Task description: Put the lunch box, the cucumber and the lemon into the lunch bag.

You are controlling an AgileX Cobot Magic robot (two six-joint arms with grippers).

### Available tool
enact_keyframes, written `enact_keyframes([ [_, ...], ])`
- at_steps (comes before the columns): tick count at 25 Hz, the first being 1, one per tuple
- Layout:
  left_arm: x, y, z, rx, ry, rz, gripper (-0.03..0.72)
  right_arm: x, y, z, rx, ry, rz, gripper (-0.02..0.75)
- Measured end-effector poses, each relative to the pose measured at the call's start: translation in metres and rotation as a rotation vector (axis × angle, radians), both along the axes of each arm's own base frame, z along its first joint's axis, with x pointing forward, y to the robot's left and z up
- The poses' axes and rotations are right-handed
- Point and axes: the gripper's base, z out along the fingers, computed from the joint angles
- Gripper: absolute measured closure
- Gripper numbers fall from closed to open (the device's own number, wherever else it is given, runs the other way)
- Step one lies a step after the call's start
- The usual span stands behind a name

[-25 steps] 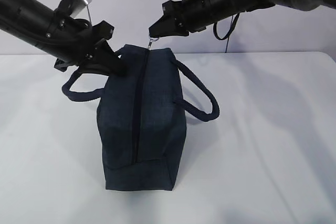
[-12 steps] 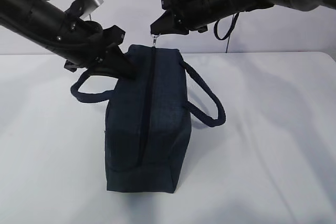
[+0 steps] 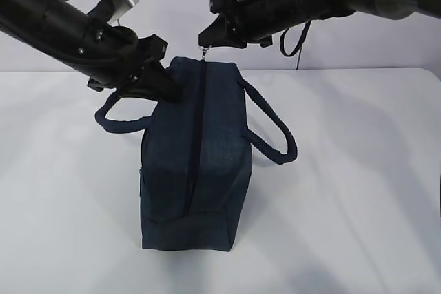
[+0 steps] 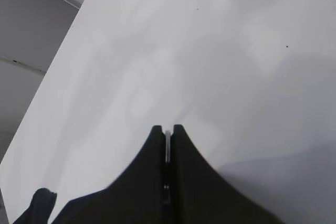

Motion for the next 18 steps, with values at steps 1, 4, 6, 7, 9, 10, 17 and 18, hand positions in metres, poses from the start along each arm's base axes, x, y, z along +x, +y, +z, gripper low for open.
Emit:
enact_keyframes([
  [1,-0.001,-0.001,0.000,0.000,-0.001,-0.005,0.686,0.001,0.000,-0.004,0.002,0.010,-0.003,0.751],
  [4,-0.004,-0.004,0.004,0.004,-0.017,-0.021,0.686,0.003,0.001,-0.015,0.006,0.033,-0.009,0.751],
  [6,-0.006,-0.003,0.008,0.013,-0.034,-0.029,0.687,0.005,0.001,-0.021,0.009,0.046,-0.013,0.751],
  [7,-0.006,-0.003,0.008,0.016,-0.038,-0.033,0.687,0.005,0.001,-0.022,0.009,0.048,-0.013,0.751],
  [9,-0.007,-0.003,0.009,0.025,-0.046,-0.040,0.687,0.006,0.002,-0.025,0.013,0.054,-0.016,0.751],
  [10,-0.007,-0.003,0.009,0.028,-0.047,-0.042,0.687,0.006,0.002,-0.024,0.015,0.052,-0.016,0.751],
  [17,-0.010,-0.006,0.013,0.034,-0.070,-0.053,0.686,0.008,0.002,-0.017,0.014,0.027,-0.015,0.751],
  [18,-0.011,-0.008,0.014,0.033,-0.076,-0.057,0.686,0.008,0.002,-0.017,0.011,0.026,-0.014,0.751],
])
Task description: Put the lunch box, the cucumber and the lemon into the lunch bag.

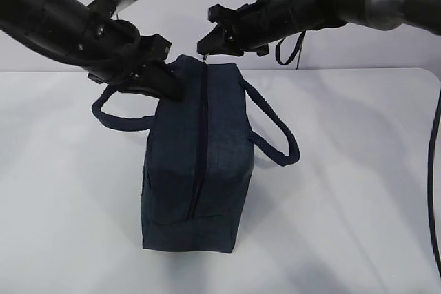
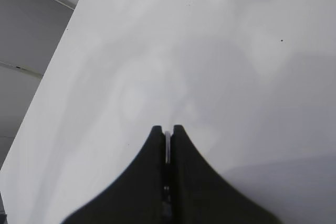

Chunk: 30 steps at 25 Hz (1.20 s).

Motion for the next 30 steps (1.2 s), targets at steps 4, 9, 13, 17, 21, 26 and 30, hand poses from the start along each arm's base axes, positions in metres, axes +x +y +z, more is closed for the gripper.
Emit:
enact_keyframes([
  [4,-0.002,-0.004,0.001,0.005,-0.014,-0.012,0.687,0.000,-0.001,-0.001,-0.015,-0.002,0.003,0.751],
  [9,-0.004,-0.009,0.002,0.007,-0.030,-0.023,0.687,-0.001,-0.002,-0.004,-0.054,-0.007,0.016,0.751],
  [13,-0.006,-0.009,0.005,0.010,-0.042,-0.032,0.687,-0.001,-0.003,-0.005,-0.073,-0.008,0.023,0.751],
  [17,-0.007,-0.009,0.005,0.015,-0.046,-0.035,0.687,-0.001,-0.003,-0.006,-0.077,-0.008,0.026,0.751],
  [21,-0.007,-0.009,0.005,0.016,-0.048,-0.036,0.687,0.001,-0.001,-0.018,-0.075,0.018,0.033,0.751],
  [26,-0.008,-0.008,0.004,0.018,-0.041,-0.042,0.687,0.001,0.000,-0.037,-0.076,0.067,0.055,0.751],
  [30,-0.009,-0.009,0.004,0.018,-0.040,-0.047,0.687,0.001,0.000,-0.042,-0.080,0.080,0.059,0.751],
])
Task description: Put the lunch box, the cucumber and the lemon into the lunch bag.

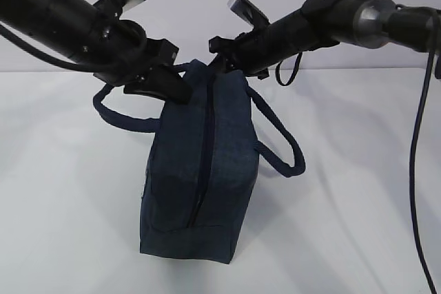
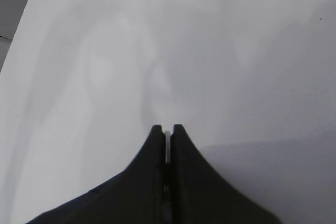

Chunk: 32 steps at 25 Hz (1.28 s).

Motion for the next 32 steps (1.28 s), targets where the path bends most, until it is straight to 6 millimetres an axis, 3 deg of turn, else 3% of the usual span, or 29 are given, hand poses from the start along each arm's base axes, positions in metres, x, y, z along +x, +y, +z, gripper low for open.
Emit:
enact_keyframes([
  [16,0.000,0.001,0.000,0.021,-0.014,-0.011,0.687,-0.001,-0.003,-0.025,-0.081,0.028,0.036,0.751],
  [29,0.000,0.002,-0.001,0.035,-0.022,-0.016,0.687,0.000,-0.002,-0.033,-0.079,0.043,0.042,0.751],
  [32,0.000,0.002,-0.001,0.037,-0.024,-0.016,0.687,0.003,-0.001,-0.025,-0.082,0.011,0.071,0.748],
])
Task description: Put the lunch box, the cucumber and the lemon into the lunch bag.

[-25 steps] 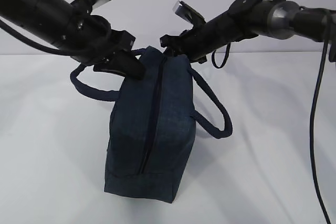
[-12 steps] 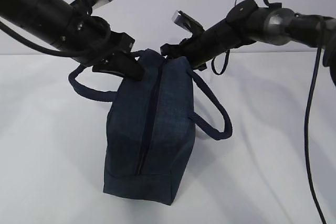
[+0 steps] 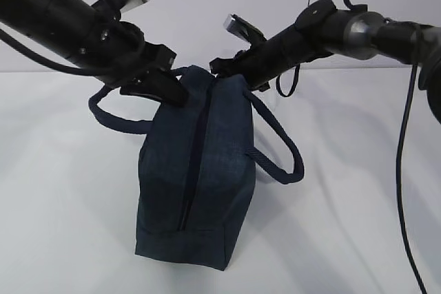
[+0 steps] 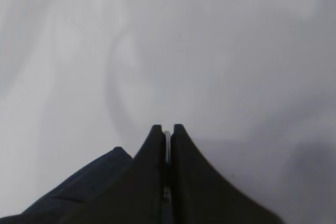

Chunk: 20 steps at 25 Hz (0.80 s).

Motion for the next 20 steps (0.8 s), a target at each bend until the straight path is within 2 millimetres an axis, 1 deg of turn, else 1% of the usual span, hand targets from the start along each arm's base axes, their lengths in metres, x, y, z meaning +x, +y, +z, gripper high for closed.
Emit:
enact_keyframes([
  [1,0.000,0.000,0.000,0.000,0.000,0.000,0.687,0.002,0.000,0.005,-0.004,-0.023,0.014,0.737],
  [3,0.000,-0.001,0.000,0.000,0.000,-0.002,0.687,0.006,0.001,0.018,-0.005,-0.083,0.033,0.667],
  [4,0.000,-0.001,0.000,0.000,0.000,-0.002,0.687,0.009,0.001,0.024,-0.001,-0.104,0.034,0.620],
  [7,0.000,-0.001,0.000,0.000,0.000,-0.002,0.687,0.012,0.002,0.044,0.018,-0.144,0.042,0.426],
  [9,0.000,0.000,0.000,0.005,-0.006,-0.002,0.687,0.011,0.002,0.050,0.027,-0.146,0.059,0.360],
  [12,0.001,0.001,-0.001,0.018,-0.020,0.000,0.687,0.007,0.004,0.057,0.035,-0.130,0.103,0.327],
  [20,0.003,0.001,-0.001,0.021,-0.037,0.011,0.687,0.000,0.005,0.067,0.039,-0.111,0.181,0.318],
])
